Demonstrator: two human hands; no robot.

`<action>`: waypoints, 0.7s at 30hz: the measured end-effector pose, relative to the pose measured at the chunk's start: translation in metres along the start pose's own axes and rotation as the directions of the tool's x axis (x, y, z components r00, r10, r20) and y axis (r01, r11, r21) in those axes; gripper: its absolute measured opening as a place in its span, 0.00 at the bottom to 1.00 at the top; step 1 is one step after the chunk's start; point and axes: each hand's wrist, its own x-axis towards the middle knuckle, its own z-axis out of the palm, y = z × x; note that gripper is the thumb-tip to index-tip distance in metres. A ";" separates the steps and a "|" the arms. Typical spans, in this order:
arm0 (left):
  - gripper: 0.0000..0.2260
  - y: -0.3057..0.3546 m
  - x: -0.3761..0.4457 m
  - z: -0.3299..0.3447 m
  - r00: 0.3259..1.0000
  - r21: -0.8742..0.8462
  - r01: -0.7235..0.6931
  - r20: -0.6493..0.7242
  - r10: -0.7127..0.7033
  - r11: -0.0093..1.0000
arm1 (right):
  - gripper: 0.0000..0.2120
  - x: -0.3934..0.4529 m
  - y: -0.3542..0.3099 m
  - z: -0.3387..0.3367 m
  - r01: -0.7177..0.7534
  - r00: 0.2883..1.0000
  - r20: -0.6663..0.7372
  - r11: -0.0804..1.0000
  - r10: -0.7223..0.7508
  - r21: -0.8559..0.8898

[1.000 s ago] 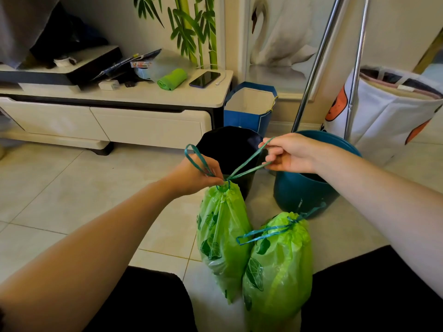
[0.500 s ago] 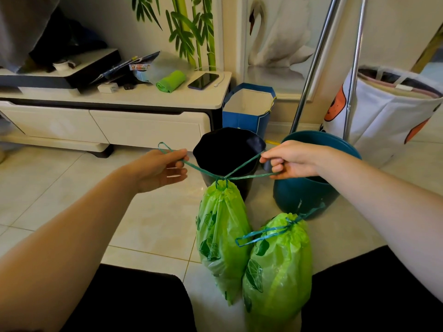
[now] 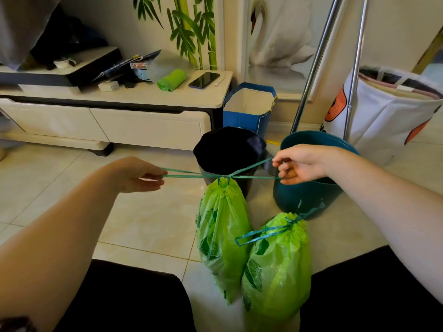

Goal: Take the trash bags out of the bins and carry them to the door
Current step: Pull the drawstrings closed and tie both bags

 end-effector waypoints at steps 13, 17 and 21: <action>0.05 0.011 -0.014 -0.006 0.994 -0.561 -0.005 0.090 0.068 0.828 | 0.08 -0.008 -0.007 0.011 0.195 0.967 0.088 0.920 -0.237 0.342; 0.01 0.035 -0.029 0.017 0.966 -0.665 -0.068 0.144 0.217 0.744 | 0.10 -0.027 -0.022 0.025 0.278 0.925 0.118 0.857 -0.360 0.433; 0.06 0.048 -0.041 0.045 0.910 -0.575 -0.083 0.290 0.297 0.814 | 0.14 -0.035 -0.025 0.043 0.401 0.888 0.104 0.864 -0.448 0.304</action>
